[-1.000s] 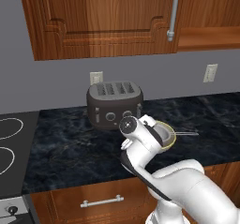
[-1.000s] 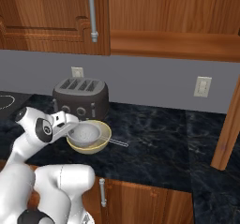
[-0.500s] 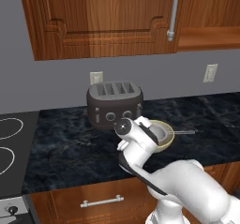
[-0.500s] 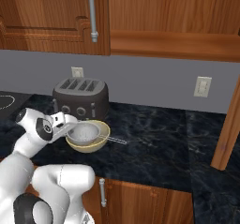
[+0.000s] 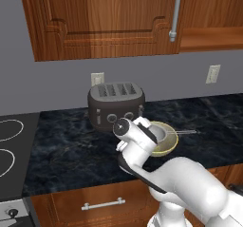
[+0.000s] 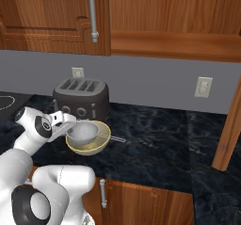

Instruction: Open the cabinet and setup a tea strainer by placing it in the bowl upright.

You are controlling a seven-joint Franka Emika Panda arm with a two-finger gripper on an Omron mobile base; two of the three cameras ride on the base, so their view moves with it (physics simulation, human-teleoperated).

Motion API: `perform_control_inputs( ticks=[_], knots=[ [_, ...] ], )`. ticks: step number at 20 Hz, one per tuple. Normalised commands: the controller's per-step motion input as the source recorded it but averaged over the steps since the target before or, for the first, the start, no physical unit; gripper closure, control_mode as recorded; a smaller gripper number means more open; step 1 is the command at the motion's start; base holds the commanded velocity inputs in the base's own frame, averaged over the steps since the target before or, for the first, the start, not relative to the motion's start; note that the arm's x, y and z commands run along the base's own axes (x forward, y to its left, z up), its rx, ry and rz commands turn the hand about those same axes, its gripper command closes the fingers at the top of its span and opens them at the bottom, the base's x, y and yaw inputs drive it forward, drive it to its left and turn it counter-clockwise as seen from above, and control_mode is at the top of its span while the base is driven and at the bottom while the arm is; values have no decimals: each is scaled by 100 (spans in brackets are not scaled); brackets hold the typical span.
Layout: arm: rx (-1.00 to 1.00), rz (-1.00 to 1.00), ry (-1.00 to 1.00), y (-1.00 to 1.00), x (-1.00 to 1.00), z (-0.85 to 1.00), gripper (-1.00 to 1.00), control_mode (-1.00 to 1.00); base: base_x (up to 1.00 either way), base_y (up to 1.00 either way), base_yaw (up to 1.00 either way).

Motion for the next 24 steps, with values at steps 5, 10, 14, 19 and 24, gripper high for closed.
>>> perform_control_inputs(
  ticks=[5,10,14,19,24],
  knots=[
    [0,0,0,0,0,0,-100,-100,0,0,0],
    [0,0,0,0,0,0,-100,-100,0,0,0],
    [0,0,0,0,0,0,-100,-100,0,0,0],
    [0,0,0,0,-2,0,-100,-100,0,0,0],
    [0,0,-2,0,-38,40,-100,-100,0,0,0]
  ],
)
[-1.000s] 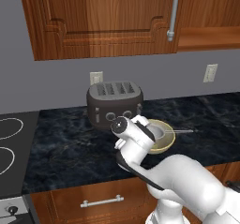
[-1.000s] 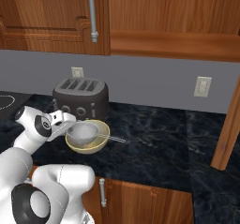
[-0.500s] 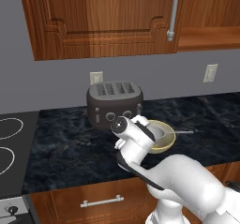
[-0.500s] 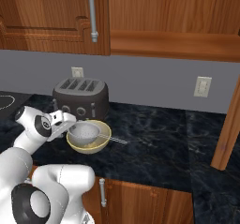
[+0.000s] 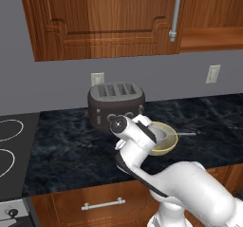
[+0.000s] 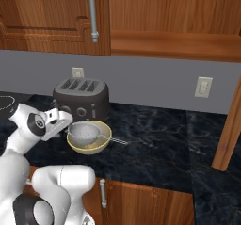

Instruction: Open the cabinet and setup a tea strainer by placing it in the bowl upright.

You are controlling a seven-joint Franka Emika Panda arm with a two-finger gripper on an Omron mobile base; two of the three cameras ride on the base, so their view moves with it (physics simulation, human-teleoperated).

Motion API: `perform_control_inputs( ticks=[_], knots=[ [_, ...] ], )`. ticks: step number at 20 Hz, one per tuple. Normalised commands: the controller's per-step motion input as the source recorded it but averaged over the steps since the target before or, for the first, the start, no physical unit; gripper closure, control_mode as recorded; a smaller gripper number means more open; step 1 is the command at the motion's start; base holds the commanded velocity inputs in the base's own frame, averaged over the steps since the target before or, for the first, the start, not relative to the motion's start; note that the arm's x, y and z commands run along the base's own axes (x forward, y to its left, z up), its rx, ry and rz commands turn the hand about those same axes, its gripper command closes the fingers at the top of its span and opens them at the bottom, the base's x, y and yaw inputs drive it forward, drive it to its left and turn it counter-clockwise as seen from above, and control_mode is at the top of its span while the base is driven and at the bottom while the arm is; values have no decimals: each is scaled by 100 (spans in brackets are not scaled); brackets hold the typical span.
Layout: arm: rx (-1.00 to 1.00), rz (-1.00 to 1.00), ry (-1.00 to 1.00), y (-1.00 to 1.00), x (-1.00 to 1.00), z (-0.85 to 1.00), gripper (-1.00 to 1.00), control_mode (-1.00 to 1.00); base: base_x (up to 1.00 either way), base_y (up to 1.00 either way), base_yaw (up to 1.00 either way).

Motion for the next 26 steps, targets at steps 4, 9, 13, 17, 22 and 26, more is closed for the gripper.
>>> perform_control_inputs(
  ticks=[4,9,13,17,22,26],
  knots=[
    [4,0,-8,0,-52,83,-100,-100,0,0,0],
    [17,-4,-1,-5,-57,77,-100,-100,0,0,0],
    [24,-12,0,-29,-45,53,-100,-100,0,0,0],
    [43,-28,0,-83,-15,40,-100,-100,0,0,0],
    [45,-40,1,-99,-6,40,-100,-100,0,0,0],
    [43,-14,0,-79,-29,61,-100,-100,0,0,0]
  ],
)
